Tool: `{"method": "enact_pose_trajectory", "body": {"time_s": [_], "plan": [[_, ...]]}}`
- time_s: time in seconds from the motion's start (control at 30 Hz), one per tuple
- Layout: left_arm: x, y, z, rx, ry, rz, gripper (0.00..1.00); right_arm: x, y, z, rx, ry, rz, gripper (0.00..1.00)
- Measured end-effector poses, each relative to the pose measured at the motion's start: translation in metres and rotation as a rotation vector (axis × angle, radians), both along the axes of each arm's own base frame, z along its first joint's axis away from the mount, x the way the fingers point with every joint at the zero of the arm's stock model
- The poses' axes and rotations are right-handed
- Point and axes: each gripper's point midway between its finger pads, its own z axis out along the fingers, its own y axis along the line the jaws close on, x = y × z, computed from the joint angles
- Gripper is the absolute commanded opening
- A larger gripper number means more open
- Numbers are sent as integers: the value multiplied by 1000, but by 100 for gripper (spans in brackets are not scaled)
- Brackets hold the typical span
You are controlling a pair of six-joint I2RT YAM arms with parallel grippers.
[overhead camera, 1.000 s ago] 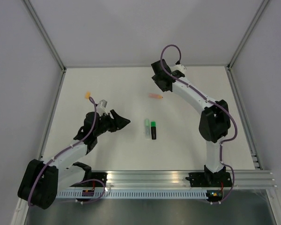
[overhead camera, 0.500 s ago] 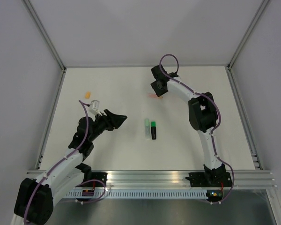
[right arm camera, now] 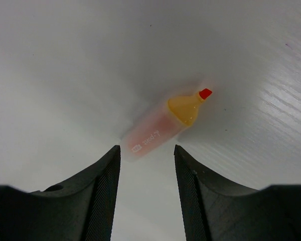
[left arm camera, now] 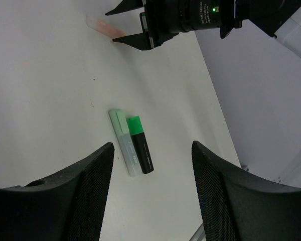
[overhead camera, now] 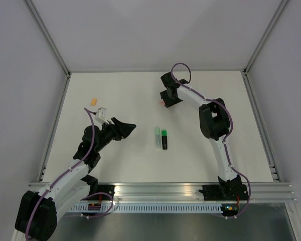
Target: Insert the pens into the pen caps
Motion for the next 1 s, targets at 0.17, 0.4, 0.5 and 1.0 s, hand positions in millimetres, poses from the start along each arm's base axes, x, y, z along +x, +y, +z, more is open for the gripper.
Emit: {"method": "enact_pose_trajectory", "body": {"time_s": [0.17, 0.4, 0.5, 1.0], "plan": [[-1, 0, 4, -6, -11, 0, 69, -2, -2, 2, 18, 19, -59, 57], [-2, 1, 9, -14, -26, 0, 69, 7, 0, 8, 46, 24, -129, 57], [-2, 1, 9, -15, -26, 0, 69, 11, -3, 2, 52, 40, -158, 56], [-4, 1, 17, -30, -48, -1, 69, 9, -27, -12, 63, 133, -224, 46]]}}
